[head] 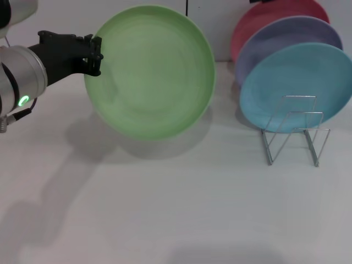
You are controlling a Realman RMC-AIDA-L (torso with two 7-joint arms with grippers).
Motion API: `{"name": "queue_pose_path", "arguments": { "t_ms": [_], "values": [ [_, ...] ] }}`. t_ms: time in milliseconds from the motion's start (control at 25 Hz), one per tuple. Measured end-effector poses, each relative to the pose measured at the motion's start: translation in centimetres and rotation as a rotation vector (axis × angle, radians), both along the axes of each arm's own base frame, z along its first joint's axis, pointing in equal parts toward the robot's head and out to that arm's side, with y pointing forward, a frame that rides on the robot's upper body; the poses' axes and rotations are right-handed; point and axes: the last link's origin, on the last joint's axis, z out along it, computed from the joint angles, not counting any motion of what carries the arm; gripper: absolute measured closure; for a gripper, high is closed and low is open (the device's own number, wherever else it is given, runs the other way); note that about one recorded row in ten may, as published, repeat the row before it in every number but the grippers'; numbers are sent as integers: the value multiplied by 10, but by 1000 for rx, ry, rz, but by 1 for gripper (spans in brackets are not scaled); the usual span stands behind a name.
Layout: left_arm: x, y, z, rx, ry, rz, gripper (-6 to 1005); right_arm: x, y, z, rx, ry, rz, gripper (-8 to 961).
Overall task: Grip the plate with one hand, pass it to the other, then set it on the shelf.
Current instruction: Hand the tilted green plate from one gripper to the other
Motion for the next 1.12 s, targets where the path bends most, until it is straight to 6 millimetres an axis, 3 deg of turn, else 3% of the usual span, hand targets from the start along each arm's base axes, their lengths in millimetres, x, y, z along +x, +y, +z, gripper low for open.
{"name": "queue_pose_path", "arguments": {
  "t_ms": [280, 1120],
  "values": [
    [-7, -3, -18, -1, -17, -14, 959, -2, 11, -5, -41, -72, -25, 245],
    [-16, -8, -41, 18, -35, -47, 959, -12, 16, -15, -71, -141, -4, 245]
  ]
}}
